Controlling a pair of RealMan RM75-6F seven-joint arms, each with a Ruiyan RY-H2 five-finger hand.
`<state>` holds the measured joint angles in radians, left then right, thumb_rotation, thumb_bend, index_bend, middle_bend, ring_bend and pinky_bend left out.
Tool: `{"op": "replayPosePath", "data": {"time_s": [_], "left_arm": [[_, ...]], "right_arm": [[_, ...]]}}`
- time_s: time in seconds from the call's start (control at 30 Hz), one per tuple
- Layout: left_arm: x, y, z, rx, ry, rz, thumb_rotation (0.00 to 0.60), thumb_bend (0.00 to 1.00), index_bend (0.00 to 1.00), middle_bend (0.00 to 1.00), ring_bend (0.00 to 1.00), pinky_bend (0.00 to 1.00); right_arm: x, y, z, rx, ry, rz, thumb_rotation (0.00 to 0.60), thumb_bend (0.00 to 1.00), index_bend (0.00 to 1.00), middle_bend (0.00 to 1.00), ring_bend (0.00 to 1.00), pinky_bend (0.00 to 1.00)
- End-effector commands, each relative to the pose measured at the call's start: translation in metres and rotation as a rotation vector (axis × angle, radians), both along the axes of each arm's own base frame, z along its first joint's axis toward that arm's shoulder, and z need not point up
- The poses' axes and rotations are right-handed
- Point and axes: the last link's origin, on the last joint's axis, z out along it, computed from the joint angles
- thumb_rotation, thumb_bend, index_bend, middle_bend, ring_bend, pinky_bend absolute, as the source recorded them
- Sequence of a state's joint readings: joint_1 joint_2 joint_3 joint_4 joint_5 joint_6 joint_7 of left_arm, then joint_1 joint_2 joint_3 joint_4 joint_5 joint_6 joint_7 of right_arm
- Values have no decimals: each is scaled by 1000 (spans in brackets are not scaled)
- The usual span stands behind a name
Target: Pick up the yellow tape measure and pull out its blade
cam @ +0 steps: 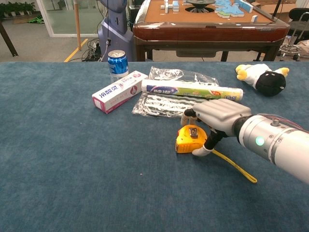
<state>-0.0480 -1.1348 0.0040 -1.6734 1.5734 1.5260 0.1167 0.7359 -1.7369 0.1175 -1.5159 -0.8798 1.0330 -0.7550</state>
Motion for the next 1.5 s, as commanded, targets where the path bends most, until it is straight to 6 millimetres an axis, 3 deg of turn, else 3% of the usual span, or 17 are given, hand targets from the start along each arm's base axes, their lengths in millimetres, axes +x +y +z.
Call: {"op": "replayPosePath", "data": {"time_s": [0.03,0.3,0.53,0.73,1.03,1.37,1.5], "left_arm": [[0,0,0,1,0,0,600,193,111,86,73,5],[-1,0,0,0,-3,1,600,193,111,86,72,5],[-3,0,-1,-1,-7,6,600,192,111,86,71,5],[-1,9,1,-5,-8,-8,600,193,111,86,73,5],[22,53,-4,-47,-21,-97,600,192,113,86,95,10],[63,109,-28,-98,-123,-143,600,193,0,86,102,61],[80,125,-36,-92,-212,-124,600,192,0,86,92,63]], "right_arm": [[0,0,0,-1,3,1,600,268,277,326,248,375],[-2,-2,-1,-9,11,-4,600,294,315,359,271,375],[1,-3,-4,-2,7,8,600,372,404,422,319,375],[5,-4,1,-21,-35,25,600,496,517,511,406,375],[30,-7,19,-91,-130,54,600,543,546,537,444,375],[78,-13,31,-157,-233,61,600,547,546,539,454,375],[97,-14,30,-160,-266,50,600,547,546,537,454,375]]}}
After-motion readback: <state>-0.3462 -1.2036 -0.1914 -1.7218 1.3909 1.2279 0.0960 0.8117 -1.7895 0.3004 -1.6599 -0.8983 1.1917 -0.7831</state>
